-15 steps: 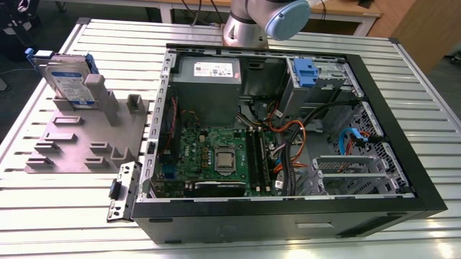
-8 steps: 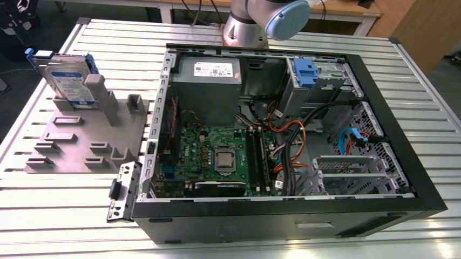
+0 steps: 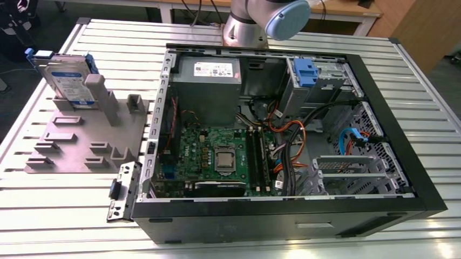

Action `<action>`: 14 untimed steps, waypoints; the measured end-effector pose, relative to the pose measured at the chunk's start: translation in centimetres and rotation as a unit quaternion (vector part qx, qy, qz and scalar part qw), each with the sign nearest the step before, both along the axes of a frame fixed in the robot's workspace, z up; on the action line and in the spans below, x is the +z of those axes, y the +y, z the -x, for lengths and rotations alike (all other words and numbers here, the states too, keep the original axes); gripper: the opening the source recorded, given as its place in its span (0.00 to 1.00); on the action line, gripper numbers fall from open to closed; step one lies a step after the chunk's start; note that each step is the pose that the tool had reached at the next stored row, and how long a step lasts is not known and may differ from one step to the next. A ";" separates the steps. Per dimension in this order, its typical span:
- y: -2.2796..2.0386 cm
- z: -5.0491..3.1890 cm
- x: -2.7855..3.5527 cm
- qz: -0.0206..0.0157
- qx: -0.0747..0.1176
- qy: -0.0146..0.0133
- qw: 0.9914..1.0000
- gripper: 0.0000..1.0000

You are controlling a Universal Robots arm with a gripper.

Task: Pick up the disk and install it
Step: 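Pick up the disk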

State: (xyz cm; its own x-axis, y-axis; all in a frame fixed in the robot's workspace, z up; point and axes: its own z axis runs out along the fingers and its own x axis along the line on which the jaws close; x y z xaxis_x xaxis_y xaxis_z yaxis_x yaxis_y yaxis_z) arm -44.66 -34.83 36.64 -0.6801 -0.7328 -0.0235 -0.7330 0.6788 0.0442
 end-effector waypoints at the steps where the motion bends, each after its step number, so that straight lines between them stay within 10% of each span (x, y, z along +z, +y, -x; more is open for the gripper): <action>1: 0.00 0.00 0.00 0.000 0.000 0.000 1.000 0.11; 14: 0.00 0.00 0.00 0.000 0.022 0.000 1.000 0.11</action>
State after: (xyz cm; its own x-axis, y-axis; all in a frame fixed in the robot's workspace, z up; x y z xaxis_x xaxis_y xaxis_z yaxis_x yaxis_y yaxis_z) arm -44.66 -34.84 36.64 -0.6472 -0.7620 -0.0235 -0.7621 0.6459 0.0442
